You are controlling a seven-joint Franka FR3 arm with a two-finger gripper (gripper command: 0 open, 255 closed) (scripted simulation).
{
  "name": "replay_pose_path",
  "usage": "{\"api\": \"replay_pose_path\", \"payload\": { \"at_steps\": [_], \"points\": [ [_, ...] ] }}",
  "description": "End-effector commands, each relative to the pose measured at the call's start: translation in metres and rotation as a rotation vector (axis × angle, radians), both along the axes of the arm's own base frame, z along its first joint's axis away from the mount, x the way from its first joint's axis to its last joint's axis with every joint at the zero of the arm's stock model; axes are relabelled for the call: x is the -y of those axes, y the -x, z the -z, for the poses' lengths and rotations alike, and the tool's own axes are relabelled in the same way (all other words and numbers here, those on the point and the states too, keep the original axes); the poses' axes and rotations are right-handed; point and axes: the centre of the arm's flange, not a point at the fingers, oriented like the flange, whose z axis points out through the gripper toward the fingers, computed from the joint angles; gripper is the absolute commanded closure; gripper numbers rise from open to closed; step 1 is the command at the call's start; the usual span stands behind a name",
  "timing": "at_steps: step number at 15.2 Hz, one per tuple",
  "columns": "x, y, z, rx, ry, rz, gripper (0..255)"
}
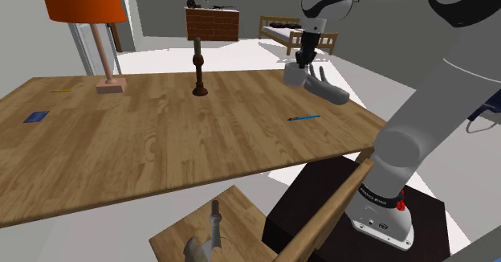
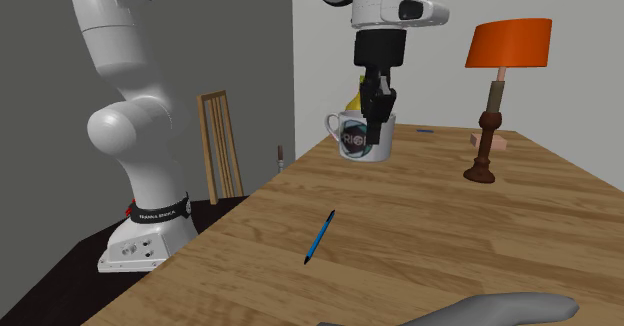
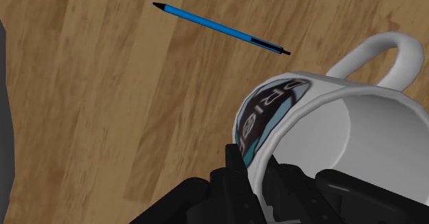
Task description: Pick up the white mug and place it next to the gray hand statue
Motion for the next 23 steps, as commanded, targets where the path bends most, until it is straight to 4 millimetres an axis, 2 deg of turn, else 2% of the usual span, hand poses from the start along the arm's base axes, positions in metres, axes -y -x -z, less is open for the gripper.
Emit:
{"api": "replay_pose_path", "payload": {
  "at_steps": [1,23],
  "points": [
    [0.000,-0.001,0.009,0.001,0.000,0.000,255],
    [0.000,-0.001,0.125,0.001,0.000,0.000,255]
  ]
}}
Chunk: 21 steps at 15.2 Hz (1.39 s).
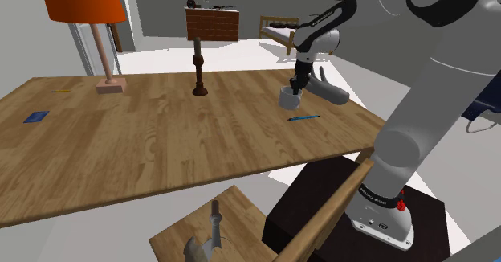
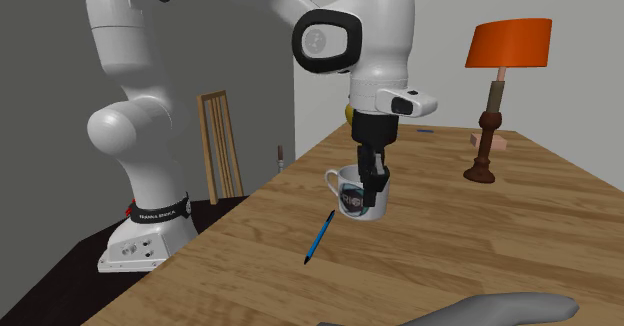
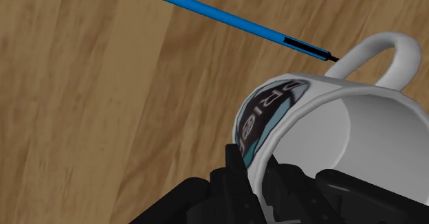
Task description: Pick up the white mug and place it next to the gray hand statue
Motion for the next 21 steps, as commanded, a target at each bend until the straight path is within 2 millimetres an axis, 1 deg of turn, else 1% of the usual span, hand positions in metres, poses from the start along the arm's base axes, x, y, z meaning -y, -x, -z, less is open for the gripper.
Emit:
{"api": "replay_pose_path", "payload": {
  "at_steps": [1,3,4,12,13,18,21],
  "points": [
    [0.001,0.001,0.011,0.001,0.000,0.000,255],
    [0.001,0.001,0.021,0.001,0.000,0.000,255],
    [0.001,0.001,0.029,0.001,0.000,0.000,255],
    [0.001,0.001,0.029,0.001,0.000,0.000,255],
    [0.001,0.001,0.029,0.001,0.000,0.000,0],
    [0.001,0.001,0.029,0.001,0.000,0.000,0],
    [0.003,0.001,-0.010,0.001,0.000,0.000,0]
  ]
}}
